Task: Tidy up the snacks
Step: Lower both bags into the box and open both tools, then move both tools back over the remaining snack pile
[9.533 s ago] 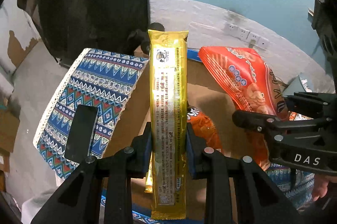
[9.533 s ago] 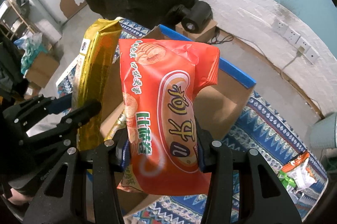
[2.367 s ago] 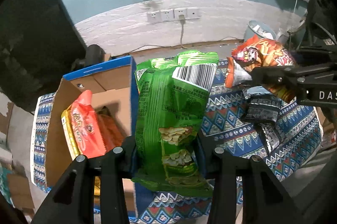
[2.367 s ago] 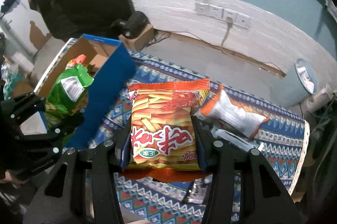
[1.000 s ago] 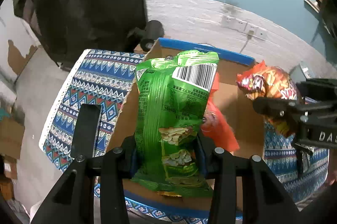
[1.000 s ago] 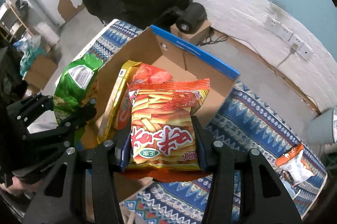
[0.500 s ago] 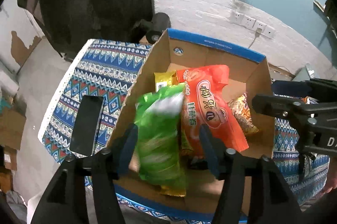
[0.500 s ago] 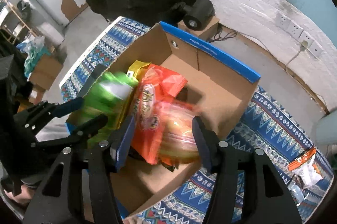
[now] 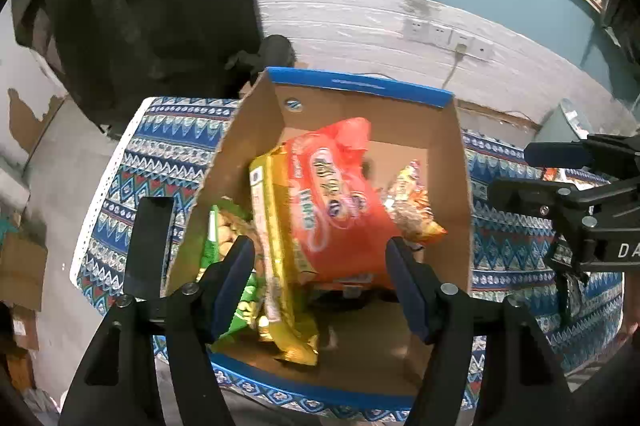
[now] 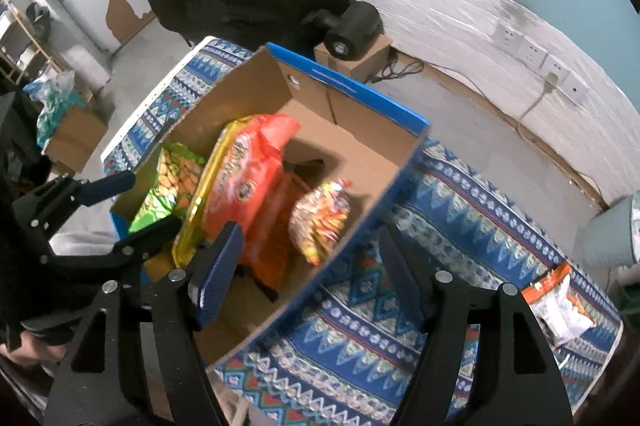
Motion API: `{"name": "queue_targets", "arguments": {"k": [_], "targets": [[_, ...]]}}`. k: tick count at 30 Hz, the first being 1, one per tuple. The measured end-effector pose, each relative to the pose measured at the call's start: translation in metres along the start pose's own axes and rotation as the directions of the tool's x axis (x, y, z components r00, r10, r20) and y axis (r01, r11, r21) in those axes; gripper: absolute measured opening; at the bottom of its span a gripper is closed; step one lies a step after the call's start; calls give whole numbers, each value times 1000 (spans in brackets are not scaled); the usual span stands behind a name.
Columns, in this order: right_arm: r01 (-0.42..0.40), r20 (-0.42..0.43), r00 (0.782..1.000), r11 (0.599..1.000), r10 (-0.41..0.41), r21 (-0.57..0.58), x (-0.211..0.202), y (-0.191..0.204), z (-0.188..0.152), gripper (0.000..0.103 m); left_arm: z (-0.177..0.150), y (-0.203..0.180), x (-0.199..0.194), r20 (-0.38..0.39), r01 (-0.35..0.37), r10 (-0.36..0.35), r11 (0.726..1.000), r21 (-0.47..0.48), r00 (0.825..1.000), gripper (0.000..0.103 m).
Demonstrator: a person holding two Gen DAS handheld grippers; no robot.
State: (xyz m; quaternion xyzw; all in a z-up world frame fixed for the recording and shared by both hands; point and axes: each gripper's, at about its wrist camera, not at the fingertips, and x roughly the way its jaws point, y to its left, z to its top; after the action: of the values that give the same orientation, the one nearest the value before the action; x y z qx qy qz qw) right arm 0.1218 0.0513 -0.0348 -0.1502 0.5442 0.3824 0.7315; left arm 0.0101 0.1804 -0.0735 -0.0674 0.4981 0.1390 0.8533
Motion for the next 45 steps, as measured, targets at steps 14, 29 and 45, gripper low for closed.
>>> {"name": "queue_targets", "arguments": {"k": [14, 29, 45], "targets": [[68, -18, 998, 996, -68, 58, -24, -64, -53, 76, -8, -77, -3, -21, 16, -12, 985, 173, 1000, 75], [146, -42, 989, 978, -142, 146, -49, -135, -110, 79, -23, -169, 4, -63, 52, -32, 937, 345, 998, 78], [156, -151, 981, 957, -121, 243, -31, -205, -161, 80, -25, -231, 38, -122, 87, -37, 896, 436, 992, 78]]}}
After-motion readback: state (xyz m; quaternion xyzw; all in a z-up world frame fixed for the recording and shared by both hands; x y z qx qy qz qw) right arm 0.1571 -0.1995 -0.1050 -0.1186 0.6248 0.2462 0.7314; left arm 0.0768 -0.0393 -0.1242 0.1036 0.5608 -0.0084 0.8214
